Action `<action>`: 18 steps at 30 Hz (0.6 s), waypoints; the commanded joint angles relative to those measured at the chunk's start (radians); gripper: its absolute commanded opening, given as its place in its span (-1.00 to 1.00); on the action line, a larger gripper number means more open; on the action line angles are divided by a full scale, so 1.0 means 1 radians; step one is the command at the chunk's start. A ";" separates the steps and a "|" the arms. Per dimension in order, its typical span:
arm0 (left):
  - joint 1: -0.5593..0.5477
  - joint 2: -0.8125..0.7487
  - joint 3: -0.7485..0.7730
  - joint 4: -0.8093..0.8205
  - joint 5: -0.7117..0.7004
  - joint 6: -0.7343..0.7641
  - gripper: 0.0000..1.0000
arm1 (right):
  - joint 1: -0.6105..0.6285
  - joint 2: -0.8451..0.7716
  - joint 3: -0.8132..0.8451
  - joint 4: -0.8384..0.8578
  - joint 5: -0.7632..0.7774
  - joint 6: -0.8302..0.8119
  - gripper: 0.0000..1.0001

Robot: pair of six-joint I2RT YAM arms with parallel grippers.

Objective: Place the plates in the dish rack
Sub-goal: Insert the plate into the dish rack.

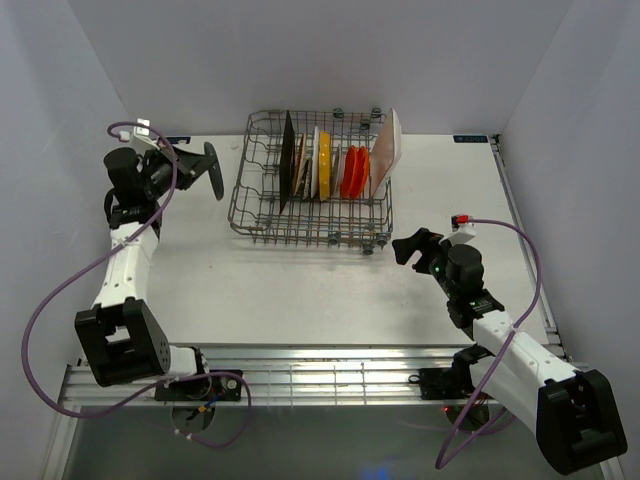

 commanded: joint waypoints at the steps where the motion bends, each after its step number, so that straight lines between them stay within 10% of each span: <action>1: -0.020 0.027 0.098 0.118 0.078 -0.030 -1.00 | -0.001 -0.003 0.002 0.054 -0.005 -0.005 0.84; 18: -0.146 0.395 0.396 0.177 0.161 -0.027 -1.00 | -0.001 0.011 0.005 0.056 -0.010 -0.004 0.85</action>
